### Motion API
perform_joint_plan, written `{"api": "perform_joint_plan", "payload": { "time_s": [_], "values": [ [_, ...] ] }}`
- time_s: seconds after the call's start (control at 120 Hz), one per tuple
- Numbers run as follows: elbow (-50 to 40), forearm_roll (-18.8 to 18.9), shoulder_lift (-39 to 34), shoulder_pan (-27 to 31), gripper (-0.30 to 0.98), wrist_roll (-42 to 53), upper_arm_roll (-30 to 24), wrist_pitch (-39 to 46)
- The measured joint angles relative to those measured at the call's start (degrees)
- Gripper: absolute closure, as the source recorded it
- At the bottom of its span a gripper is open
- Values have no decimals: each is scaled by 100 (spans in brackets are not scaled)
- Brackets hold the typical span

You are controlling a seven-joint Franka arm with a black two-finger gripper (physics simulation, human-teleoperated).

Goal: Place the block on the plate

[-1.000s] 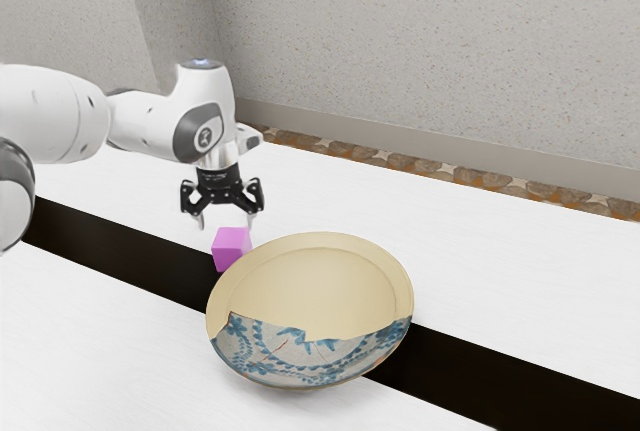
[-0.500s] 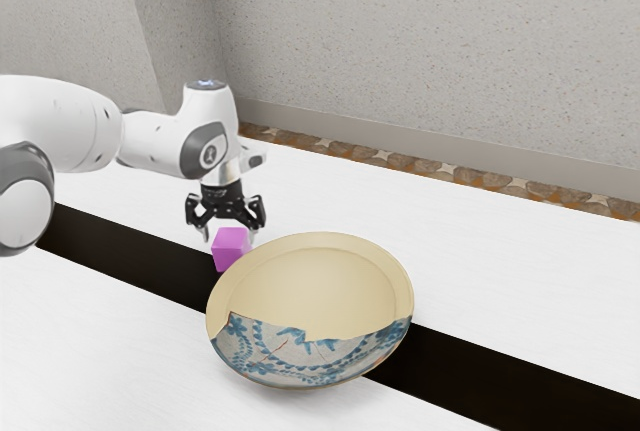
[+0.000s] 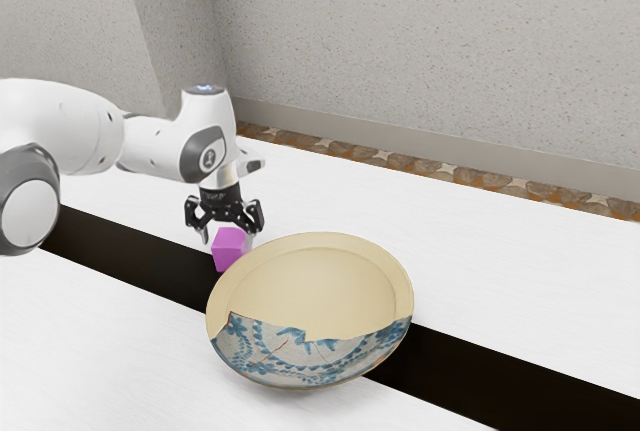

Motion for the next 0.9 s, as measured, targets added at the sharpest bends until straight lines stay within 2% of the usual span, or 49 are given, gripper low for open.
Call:
{"api": "perform_joint_plan", "payload": {
  "time_s": [0.258, 0.5, 0.742, 0.9],
  "values": [
    [-15, -100, 26, 20, 1, 122, 0, 20],
    [-15, -132, 5, 26, 25, 194, 0, 24],
    [-14, -59, -110, 20, 36, 212, 13, 14],
    [-14, 10, -572, -17, 40, 179, 33, -47]
  ]
}}
